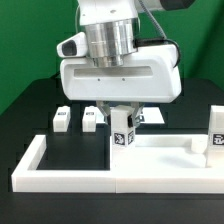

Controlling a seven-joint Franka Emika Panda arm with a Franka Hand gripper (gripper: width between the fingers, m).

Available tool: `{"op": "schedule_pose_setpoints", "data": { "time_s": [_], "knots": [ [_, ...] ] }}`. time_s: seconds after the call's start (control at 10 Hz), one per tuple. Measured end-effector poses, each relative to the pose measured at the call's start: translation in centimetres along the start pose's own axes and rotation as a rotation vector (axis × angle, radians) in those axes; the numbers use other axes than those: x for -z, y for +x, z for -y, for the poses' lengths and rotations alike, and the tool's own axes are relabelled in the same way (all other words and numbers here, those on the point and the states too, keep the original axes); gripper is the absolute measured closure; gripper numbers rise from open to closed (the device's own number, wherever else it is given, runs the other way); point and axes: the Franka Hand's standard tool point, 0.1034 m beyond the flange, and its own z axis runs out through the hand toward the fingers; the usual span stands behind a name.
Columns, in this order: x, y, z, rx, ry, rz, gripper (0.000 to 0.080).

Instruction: Assemble desk

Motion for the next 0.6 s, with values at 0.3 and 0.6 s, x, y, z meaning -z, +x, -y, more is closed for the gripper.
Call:
{"op": "schedule_pose_setpoints", "data": {
  "time_s": [0.3,0.6],
  "knots": [
    [0.3,0.2,-0.2,-0.565,-0.008,0.071,0.0502],
    [0.3,0.2,0.9,-1.079,0.015,0.134,0.0505]
  ]
}}
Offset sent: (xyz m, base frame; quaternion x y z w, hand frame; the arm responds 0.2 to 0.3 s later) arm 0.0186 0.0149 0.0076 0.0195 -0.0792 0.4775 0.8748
